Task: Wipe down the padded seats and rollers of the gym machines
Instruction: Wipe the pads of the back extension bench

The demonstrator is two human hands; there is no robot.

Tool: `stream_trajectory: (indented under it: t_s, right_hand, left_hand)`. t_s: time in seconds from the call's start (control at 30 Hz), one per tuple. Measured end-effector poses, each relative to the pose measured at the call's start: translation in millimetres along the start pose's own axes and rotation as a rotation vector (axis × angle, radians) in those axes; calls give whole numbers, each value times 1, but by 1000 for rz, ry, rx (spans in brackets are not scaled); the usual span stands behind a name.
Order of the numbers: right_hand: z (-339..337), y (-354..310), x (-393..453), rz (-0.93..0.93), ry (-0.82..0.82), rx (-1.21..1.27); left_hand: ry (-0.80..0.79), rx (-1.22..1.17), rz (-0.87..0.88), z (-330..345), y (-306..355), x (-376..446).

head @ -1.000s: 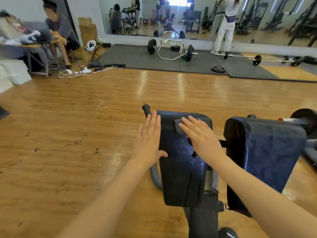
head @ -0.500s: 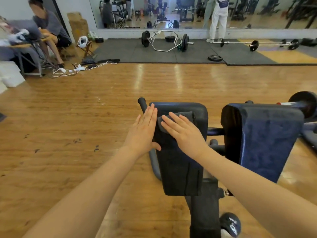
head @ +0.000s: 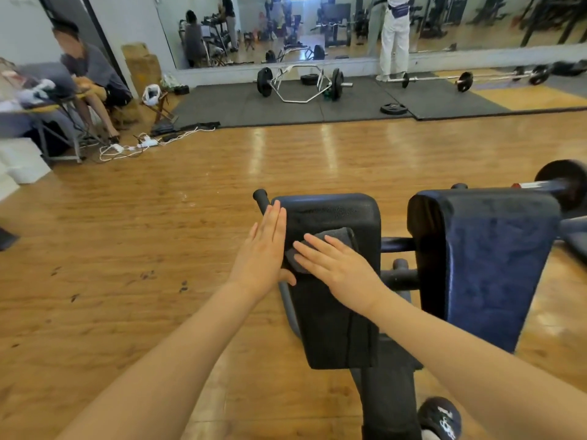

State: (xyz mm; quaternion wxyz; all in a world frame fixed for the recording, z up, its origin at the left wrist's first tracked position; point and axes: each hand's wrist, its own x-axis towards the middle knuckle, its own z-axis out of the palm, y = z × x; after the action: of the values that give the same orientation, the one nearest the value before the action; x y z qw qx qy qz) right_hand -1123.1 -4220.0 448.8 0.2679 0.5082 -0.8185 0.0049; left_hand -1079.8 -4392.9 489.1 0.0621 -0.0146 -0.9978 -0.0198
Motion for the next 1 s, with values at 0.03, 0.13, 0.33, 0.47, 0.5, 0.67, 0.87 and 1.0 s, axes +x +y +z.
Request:
stream_trajectory:
  t_s: [0.03, 0.13, 0.33, 0.47, 0.5, 0.67, 0.87, 1.0]
  right_hand:
    - [-3, 10, -12, -9, -17, -12]
    - [-8, 37, -48, 83, -60, -74]
    - [1, 13, -57, 393, 40, 22]
    - [16, -15, -65, 459, 26, 53]
    - [16, -17, -66, 445, 9, 44]
    - [1, -16, -54, 319, -31, 28]
    - [4, -37, -15, -55, -166, 44]
    - [-1, -11, -32, -163, -194, 10]
  left_hand:
    - [1, 13, -12, 0, 2, -1]
    - [-13, 19, -49, -2, 7, -1]
    - [-41, 83, -126, -7, 19, -3]
    - [-67, 164, -139, -8, 24, -4]
    - [-65, 178, -143, -9, 25, -4]
    - [-63, 250, -115, -7, 26, -7]
    - [8, 343, -64, -2, 18, -10]
    - [-95, 346, -70, -2, 20, -8]
